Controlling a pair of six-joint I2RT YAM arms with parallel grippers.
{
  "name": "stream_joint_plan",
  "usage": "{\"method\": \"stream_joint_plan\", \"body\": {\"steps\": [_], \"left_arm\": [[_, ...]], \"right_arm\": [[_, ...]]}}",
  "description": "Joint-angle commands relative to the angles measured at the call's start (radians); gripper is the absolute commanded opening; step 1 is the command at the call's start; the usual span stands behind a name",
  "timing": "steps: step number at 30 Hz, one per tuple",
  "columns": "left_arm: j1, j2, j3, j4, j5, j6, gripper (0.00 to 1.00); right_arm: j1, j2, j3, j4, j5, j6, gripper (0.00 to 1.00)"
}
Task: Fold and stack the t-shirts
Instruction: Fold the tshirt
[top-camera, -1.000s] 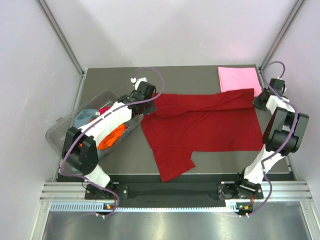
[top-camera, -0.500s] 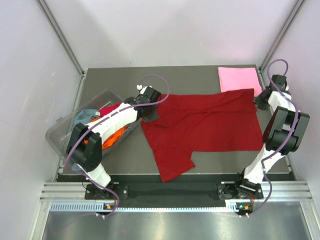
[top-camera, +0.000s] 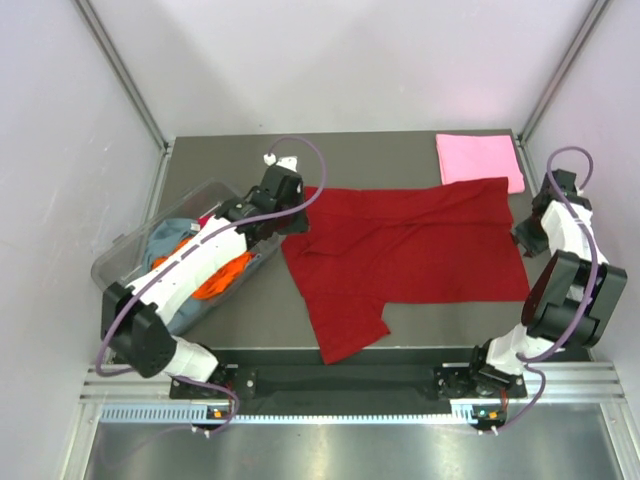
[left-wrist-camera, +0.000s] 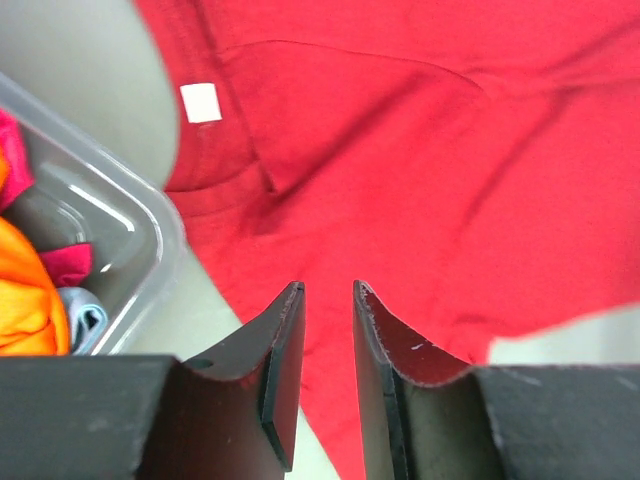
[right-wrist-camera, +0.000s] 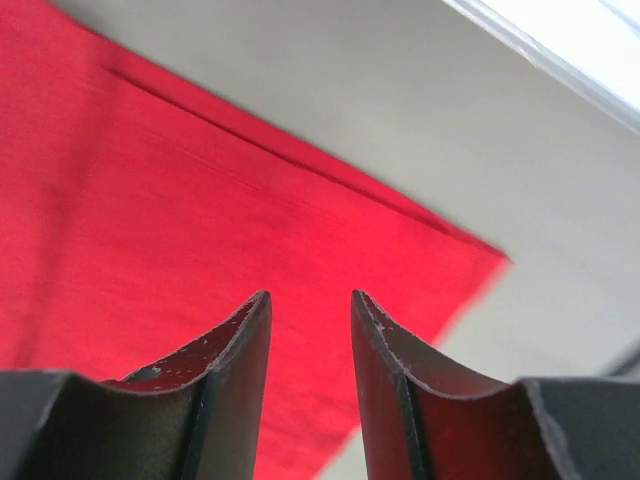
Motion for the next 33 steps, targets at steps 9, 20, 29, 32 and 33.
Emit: {"method": "stream_joint_plan", "body": {"steps": [9,20,29,32,33], "left_arm": [[-0.003,-0.236,-0.121,0.093,0.198,0.076,0.33],[-0.003,-0.261,-0.188,0.103,0.247,0.041,0.33],[-0.179,-0.235,-0.406,0.277,0.28,0.018,0.35],[-0.239,-0.196,-0.443,0.281,0.243,0.001,0.35],[-0.247,-0.192,-0.45,0.281,0.22,-0.002,0.36]], "right_arm": [[-0.104,-0.179,-0.288,0.02,0.137,0.074,0.38],[-0.121,-0.118,-0.383,0.142,0.155,0.09,0.37],[-0.127,-0.103,-0.427,0.208,0.179,0.062,0.34],[-0.127,-0.089,-0.432,0.226,0.166,0.057,0.33],[-0.127,-0.087,-0.431,0.229,0.163,0.056,0.33]]}}
